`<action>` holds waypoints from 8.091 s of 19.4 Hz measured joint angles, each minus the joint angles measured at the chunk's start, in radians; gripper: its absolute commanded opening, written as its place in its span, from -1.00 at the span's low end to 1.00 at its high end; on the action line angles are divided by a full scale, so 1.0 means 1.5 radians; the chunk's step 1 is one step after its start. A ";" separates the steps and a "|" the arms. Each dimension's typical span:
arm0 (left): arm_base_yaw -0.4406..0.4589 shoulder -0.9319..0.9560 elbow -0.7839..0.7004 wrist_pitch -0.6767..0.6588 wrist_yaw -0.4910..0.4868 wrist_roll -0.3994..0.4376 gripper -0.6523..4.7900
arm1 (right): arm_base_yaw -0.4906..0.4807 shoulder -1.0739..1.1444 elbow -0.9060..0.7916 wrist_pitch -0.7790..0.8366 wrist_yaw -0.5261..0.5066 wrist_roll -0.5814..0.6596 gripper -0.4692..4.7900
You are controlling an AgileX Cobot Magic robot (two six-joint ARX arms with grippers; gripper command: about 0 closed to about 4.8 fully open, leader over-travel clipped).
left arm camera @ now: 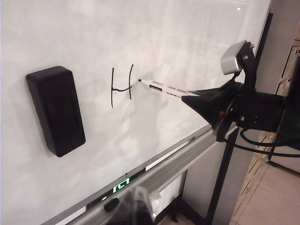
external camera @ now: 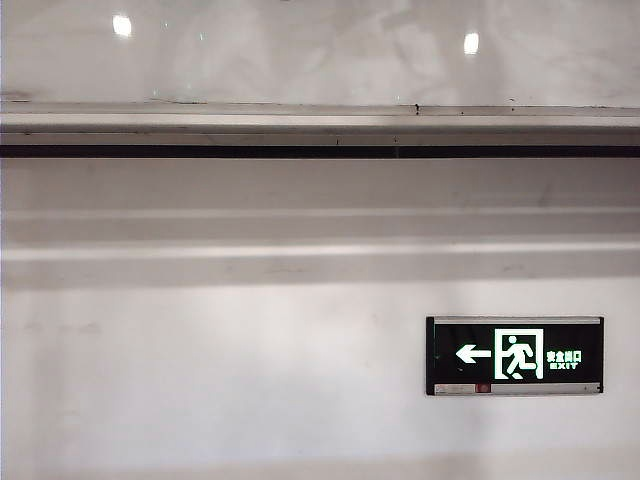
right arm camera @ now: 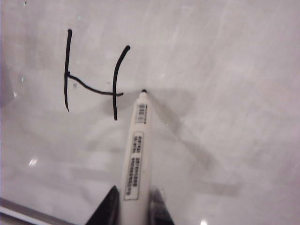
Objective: Take a marker from the whiteboard tray, write "Hi!" on the whiteboard, and then put the marker back vertically into the whiteboard tray.
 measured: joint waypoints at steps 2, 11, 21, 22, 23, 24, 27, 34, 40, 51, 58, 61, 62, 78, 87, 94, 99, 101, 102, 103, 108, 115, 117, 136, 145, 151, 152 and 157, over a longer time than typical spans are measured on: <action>0.000 0.000 0.000 0.000 0.000 0.000 -0.78 | 0.000 0.000 0.001 -0.016 -0.001 0.000 -0.83; 0.000 0.000 0.000 0.000 0.000 0.000 -0.78 | 0.000 -0.002 -0.002 -0.075 0.003 0.000 -0.83; 0.000 0.000 0.000 0.000 0.000 0.000 -0.78 | 0.000 -0.013 -0.001 0.016 -0.025 0.000 -0.83; 0.000 0.000 0.000 0.000 0.000 0.000 -0.78 | 0.000 -0.012 -0.001 0.016 -0.025 0.000 -0.83; 0.000 0.000 0.000 0.000 0.000 0.000 -0.78 | 0.000 -0.012 -0.001 0.021 -0.025 0.000 -0.83; 0.000 0.000 0.000 0.000 0.000 0.000 -0.78 | 0.000 -0.010 -0.001 0.024 -0.017 0.000 -0.83; 0.000 0.000 0.000 0.000 0.000 0.000 -0.78 | -0.001 -0.008 -0.001 0.028 0.005 0.000 -0.83; 0.000 0.000 0.000 0.000 0.000 0.000 -0.78 | 0.000 -0.004 0.000 0.031 0.001 0.000 -0.83; 0.000 0.000 0.000 0.000 0.008 0.000 -0.78 | 0.002 -0.004 -0.001 0.033 0.014 0.000 -0.83; 0.000 0.000 0.000 0.000 0.010 0.000 -0.78 | 0.002 -0.002 -0.001 0.033 -0.005 0.000 -0.83; 0.000 0.000 0.000 0.000 0.010 0.000 -0.78 | 0.002 -0.005 0.002 0.033 0.010 0.000 -0.83; 0.000 0.000 0.000 0.000 0.010 0.000 -0.78 | 0.001 -0.039 0.002 0.034 0.013 0.000 -0.83; 0.000 0.000 0.000 0.000 0.010 0.000 -0.78 | -0.002 -0.050 0.005 0.037 0.016 -0.001 -0.83; 0.000 0.000 0.000 -0.001 0.028 0.012 -0.78 | -0.034 -0.014 0.004 0.063 0.015 -0.016 -0.83; 0.000 0.000 0.000 0.000 0.028 0.012 -0.78 | -0.034 -0.014 0.004 -0.073 0.016 -0.016 -0.83; 0.000 0.000 0.000 0.000 0.028 0.012 -0.78 | -0.033 -0.018 0.003 -0.047 0.016 -0.016 -0.83; 0.000 0.000 0.000 -0.001 0.028 0.012 -0.78 | -0.034 -0.026 0.004 0.036 0.001 -0.016 -0.83; 0.000 0.000 0.000 -0.001 0.028 0.012 -0.78 | -0.033 -0.024 0.004 0.056 -0.013 -0.020 -0.83; 0.000 0.000 0.000 -0.001 0.028 0.012 -0.78 | -0.033 -0.024 0.004 0.063 -0.013 -0.023 -0.83; 0.000 0.000 0.000 -0.001 0.028 0.012 -0.78 | -0.033 -0.023 0.004 0.071 -0.013 -0.025 -0.83; 0.000 0.000 0.000 -0.001 0.028 0.012 -0.78 | -0.033 -0.013 0.004 0.086 0.000 -0.026 -0.83; 0.000 0.000 0.000 -0.001 0.028 0.012 -0.78 | -0.033 -0.009 0.005 0.055 0.002 -0.026 -0.83; 0.000 0.000 0.000 -0.001 0.028 0.012 -0.78 | -0.032 -0.008 0.005 0.036 0.002 -0.026 -0.83; 0.000 0.000 0.000 -0.001 0.028 0.012 -0.78 | -0.031 -0.052 0.008 -0.080 0.003 -0.026 -0.83; 0.000 0.000 0.000 0.000 0.028 0.012 -0.78 | -0.031 -0.018 0.004 -0.129 0.003 -0.026 -0.83; 0.000 0.000 0.000 -0.001 0.028 0.012 -0.78 | -0.031 0.005 0.004 -0.110 0.003 -0.026 -0.83; 0.000 0.000 0.000 0.000 0.028 0.012 -0.78 | -0.031 0.006 0.004 -0.105 0.003 -0.026 -0.83; 0.000 0.000 0.000 -0.001 0.028 0.012 -0.78 | -0.030 0.008 0.004 -0.081 0.009 -0.026 -0.83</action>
